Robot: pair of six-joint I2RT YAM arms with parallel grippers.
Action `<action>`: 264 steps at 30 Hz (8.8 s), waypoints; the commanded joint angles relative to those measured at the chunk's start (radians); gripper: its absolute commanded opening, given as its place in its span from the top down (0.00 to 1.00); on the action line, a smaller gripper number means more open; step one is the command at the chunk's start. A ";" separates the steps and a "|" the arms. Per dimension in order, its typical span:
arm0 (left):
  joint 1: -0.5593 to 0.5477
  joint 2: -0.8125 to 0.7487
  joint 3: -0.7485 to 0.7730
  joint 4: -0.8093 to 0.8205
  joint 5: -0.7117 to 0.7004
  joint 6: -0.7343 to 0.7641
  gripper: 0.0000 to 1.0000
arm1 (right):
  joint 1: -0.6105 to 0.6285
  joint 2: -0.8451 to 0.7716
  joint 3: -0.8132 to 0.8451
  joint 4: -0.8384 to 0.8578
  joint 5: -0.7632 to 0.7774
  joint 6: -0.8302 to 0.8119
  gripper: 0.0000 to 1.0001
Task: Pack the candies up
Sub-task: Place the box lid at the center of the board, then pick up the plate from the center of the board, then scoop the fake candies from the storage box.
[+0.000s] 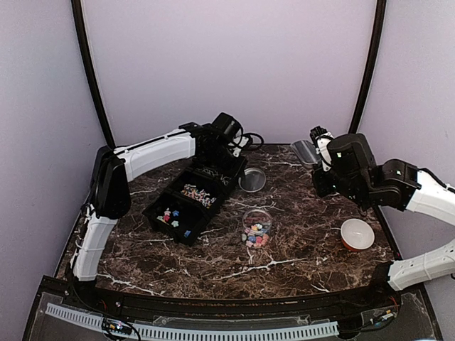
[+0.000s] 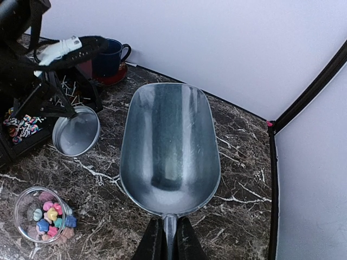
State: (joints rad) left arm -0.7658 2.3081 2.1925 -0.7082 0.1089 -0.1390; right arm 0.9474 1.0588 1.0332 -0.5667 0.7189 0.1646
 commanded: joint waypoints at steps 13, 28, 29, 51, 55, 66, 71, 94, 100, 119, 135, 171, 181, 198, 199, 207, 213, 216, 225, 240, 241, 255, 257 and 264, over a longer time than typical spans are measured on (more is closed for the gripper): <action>-0.031 0.160 0.049 0.048 0.096 -0.045 1.00 | -0.011 -0.029 -0.029 0.050 0.011 0.053 1.00; -0.039 0.189 0.058 0.057 0.121 -0.053 0.77 | -0.012 -0.025 -0.038 0.057 0.002 0.052 1.00; -0.039 0.188 0.064 0.054 0.121 -0.053 0.74 | -0.012 -0.025 -0.038 0.055 0.001 0.050 1.00; 0.118 -0.303 -0.266 -0.043 -0.032 0.072 0.25 | -0.010 -0.008 -0.028 0.096 -0.112 -0.004 1.00; 0.204 -0.408 -0.432 0.000 -0.038 0.085 0.17 | -0.010 0.024 -0.021 0.108 -0.142 -0.017 1.00; 0.328 -0.425 -0.630 0.054 -0.066 0.154 0.13 | -0.010 0.055 -0.002 0.109 -0.188 -0.017 1.00; 0.357 -0.355 -0.606 0.073 -0.015 0.180 0.14 | -0.010 0.063 -0.005 0.104 -0.203 -0.007 1.00; 0.387 -0.125 -0.422 -0.030 0.031 0.256 0.69 | -0.010 0.104 -0.013 0.119 -0.240 -0.011 1.00; 0.389 -0.121 -0.425 -0.033 0.047 0.250 0.76 | -0.010 0.103 -0.012 0.117 -0.245 -0.012 1.00; 0.389 -0.342 -0.693 0.043 0.156 0.113 1.00 | 0.064 0.188 0.160 -0.012 -0.400 -0.121 1.00; 0.352 -0.622 -1.032 0.258 0.139 -0.016 1.00 | 0.223 0.642 0.663 -0.397 -0.395 -0.266 1.00; 0.271 -0.693 -1.060 0.261 -0.037 0.043 1.00 | 0.303 1.259 1.204 -0.571 -0.148 -0.410 1.00; 0.266 -0.702 -1.071 0.287 -0.013 0.047 1.00 | 0.301 1.332 1.223 -0.449 -0.147 -0.451 1.00; 0.266 -0.763 -1.106 0.367 0.062 0.062 1.00 | 0.262 1.270 0.990 -0.157 -0.518 -0.456 1.00; 0.266 -0.768 -1.109 0.372 0.064 0.066 1.00 | 0.263 1.266 0.980 -0.147 -0.539 -0.461 1.00; 0.267 -0.789 -1.119 0.396 0.093 0.078 1.00 | 0.262 1.248 0.923 -0.092 -0.599 -0.515 1.00; 0.267 -0.809 -1.132 0.409 0.069 0.091 1.00 | 0.309 1.286 0.928 -0.112 -0.272 -0.571 1.00; 0.267 -0.807 -1.128 0.403 0.075 0.102 1.00 | 0.319 1.251 0.864 -0.061 -0.210 -0.616 1.00; 0.266 -0.803 -1.126 0.399 0.156 0.139 1.00 | 0.343 1.125 0.741 -0.014 -0.351 -0.737 1.00; 0.266 -0.854 -1.168 0.478 0.198 0.107 1.00 | 0.305 1.360 1.167 -0.295 -0.300 -0.172 1.00; 0.266 -0.854 -1.167 0.477 0.193 0.107 1.00 | 0.305 1.362 1.164 -0.288 -0.279 -0.147 1.00; 0.268 -0.918 -1.190 0.490 0.054 0.104 1.00 | 0.272 1.260 0.969 -0.133 -0.294 0.001 1.00; 0.268 -0.918 -1.191 0.495 0.075 0.114 1.00 | 0.272 1.243 0.964 -0.163 -0.318 -0.027 1.00; 0.277 -0.922 -1.179 0.471 0.066 0.141 1.00 | 0.262 1.159 0.902 -0.272 -0.363 -0.081 1.00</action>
State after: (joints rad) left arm -0.4656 1.5047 0.9611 -0.3676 0.0311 -0.0227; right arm 1.2457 2.2337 1.9926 -0.7158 0.4164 0.1173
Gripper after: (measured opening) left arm 0.072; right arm 0.080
